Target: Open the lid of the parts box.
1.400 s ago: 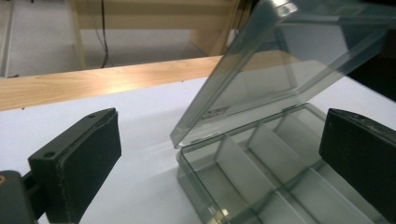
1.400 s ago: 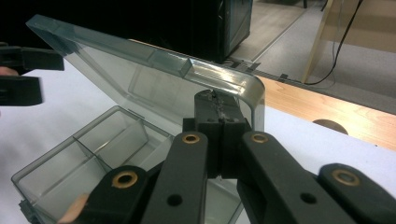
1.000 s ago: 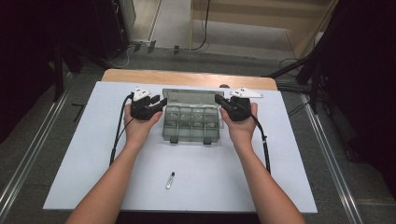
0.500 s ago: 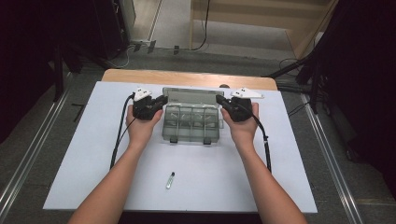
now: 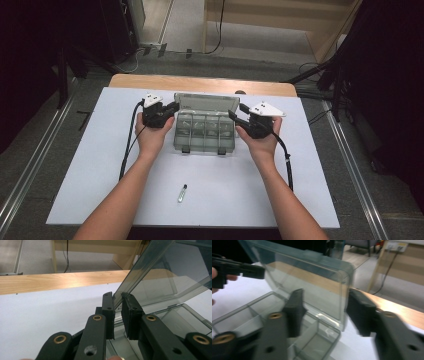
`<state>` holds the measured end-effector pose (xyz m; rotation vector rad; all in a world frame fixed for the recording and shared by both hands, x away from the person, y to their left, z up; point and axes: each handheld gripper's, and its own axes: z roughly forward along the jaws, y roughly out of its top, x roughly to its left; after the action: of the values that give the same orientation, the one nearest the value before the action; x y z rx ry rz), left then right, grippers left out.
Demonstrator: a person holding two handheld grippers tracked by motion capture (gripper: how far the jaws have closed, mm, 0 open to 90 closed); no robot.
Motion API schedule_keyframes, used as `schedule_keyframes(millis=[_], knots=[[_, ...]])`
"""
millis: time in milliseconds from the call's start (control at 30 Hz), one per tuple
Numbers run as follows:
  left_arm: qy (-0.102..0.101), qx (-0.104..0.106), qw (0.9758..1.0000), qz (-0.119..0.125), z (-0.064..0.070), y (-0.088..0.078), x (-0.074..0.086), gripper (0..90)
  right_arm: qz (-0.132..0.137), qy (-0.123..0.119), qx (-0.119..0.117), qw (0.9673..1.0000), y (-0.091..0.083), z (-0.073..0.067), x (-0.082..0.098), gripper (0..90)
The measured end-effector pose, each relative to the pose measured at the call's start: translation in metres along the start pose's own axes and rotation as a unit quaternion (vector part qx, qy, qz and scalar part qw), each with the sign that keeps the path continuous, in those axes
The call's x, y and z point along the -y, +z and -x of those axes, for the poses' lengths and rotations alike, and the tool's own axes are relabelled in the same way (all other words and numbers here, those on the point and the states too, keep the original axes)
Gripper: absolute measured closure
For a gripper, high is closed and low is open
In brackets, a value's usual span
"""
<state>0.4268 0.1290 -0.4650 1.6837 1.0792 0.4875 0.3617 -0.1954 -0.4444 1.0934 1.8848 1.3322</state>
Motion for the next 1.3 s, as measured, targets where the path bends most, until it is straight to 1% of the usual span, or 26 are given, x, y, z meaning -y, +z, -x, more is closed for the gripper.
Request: schedule_keyframes(millis=[67, 167, 267, 300, 367, 400, 433, 467, 533, 567, 600, 633, 667, 700, 767, 800, 833, 867, 1000, 1033, 1067, 1167, 1300], knots=[[-0.002, 0.0, 1.0, 0.0, 0.0, 0.0, 0.0, 79.9, 0.008, 0.007, 0.008, 0.9999, -0.002, 0.002, 0.002, 32.9], [-0.007, 0.001, 1.0, 0.001, 0.0, 0.001, 0.0, 79.8, 0.014, 0.02, 0.01, 0.9996, -0.003, 0.006, 0.002, 17.6], [-0.007, 0.0, 1.0, 0.001, 0.0, 0.001, 0.0, 79.8, 0.017, 0.04, 0.019, 0.9989, -0.001, 0.008, 0.002, 3.0], [-0.008, 0.0, 1.0, 0.001, 0.0, 0.001, 0.0, 79.8, 0.013, 0.053, 0.02, 0.9983, 0.001, 0.01, 0.003, 1.9], [-0.009, 0.0, 1.0, 0.001, 0.0, 0.001, 0.0, 79.8, 0.005, 0.078, 0.034, 0.9964, 0.006, 0.016, 0.007, 1.1], [-0.009, 0.0, 1.0, 0.0, 0.0, 0.001, 0.0, 79.8, -0.002, 0.088, 0.032, 0.9956, 0.009, 0.019, 0.009, 2.4], [-0.009, -0.001, 1.0, 0.0, 0.0, 0.001, -0.001, 79.8, -0.011, 0.097, 0.034, 0.9946, 0.013, 0.022, 0.012, 6.3], [-0.01, 0.0, 0.9999, 0.0, 0.0, 0.001, -0.001, 79.8, -0.019, 0.107, 0.042, 0.9932, 0.016, 0.023, 0.015, 11.9], [-0.012, 0.0, 0.9999, 0.002, 0.0, 0.001, 0.0, 79.8, -0.033, 0.11, 0.057, 0.9917, 0.022, 0.024, 0.02, 17.7], [-0.013, 0.0, 0.9999, 0.002, -0.001, 0.001, 0.0, 79.8, -0.033, 0.109, 0.058, 0.9918, 0.024, 0.024, 0.021, 26.1], [-0.013, -0.001, 0.9999, 0.002, -0.001, 0.001, 0.0, 79.8, -0.031, 0.108, 0.053, 0.9923, 0.026, 0.023, 0.022, 32.6], [-0.013, -0.001, 0.9999, 0.002, -0.001, 0.002, 0.0, 79.8, -0.03, 0.102, 0.054, 0.9929, 0.027, 0.021, 0.022, 39.5], [-0.013, -0.002, 0.9999, 0.002, 0.0, 0.002, 0.0, 79.8, -0.032, 0.095, 0.064, 0.9929, 0.029, 0.018, 0.022, 45.5], [-0.011, -0.003, 0.9999, 0.002, 0.0, 0.002, 0.0, 79.8, -0.031, 0.09, 0.069, 0.993, 0.031, 0.015, 0.022, 49.1], [-0.01, -0.005, 0.9999, 0.002, 0.0, 0.002, 0.0, 79.8, -0.032, 0.087, 0.071, 0.9931, 0.035, 0.012, 0.022, 56.2], [-0.009, -0.006, 0.9999, 0.002, 0.0, 0.003, 0.0, 79.9, -0.035, 0.085, 0.081, 0.9924, 0.037, 0.01, 0.022, 60.1], [-0.008, -0.007, 0.9999, 0.003, 0.0, 0.003, 0.0, 79.9, -0.039, 0.088, 0.086, 0.9916, 0.039, 0.01, 0.023, 62.2], [-0.009, -0.008, 0.9999, 0.003, 0.0, 0.004, 0.0, 79.9, -0.04, 0.094, 0.084, 0.9912, 0.041, 0.009, 0.023, 65.9], [-0.009, -0.011, 0.9999, 0.002, 0.0, 0.006, 0.001, 79.9, -0.047, 0.093, 0.085, 0.991, 0.049, 0.008, 0.023, 81.6], [-0.009, -0.014, 0.9999, 0.002, 0.0, 0.007, 0.001, 80.1, -0.05, 0.087, 0.095, 0.9904, 0.05, 0.008, 0.022, 86.3], [-0.008, -0.017, 0.9998, 0.001, 0.0, 0.008, 0.001, 82.1, -0.053, 0.088, 0.103, 0.9894, 0.051, 0.007, 0.022, 86.9], [-0.006, -0.019, 0.9998, -0.002, -0.002, 0.011, 0.002, 82.3, -0.053, 0.101, 0.099, 0.9886, 0.053, 0.01, 0.021, 87.7], [-0.009, -0.023, 0.9997, -0.001, -0.002, 0.014, 0.001, 82.3, -0.056, 0.102, 0.099, 0.9883, 0.055, 0.012, 0.019, 88.3]])
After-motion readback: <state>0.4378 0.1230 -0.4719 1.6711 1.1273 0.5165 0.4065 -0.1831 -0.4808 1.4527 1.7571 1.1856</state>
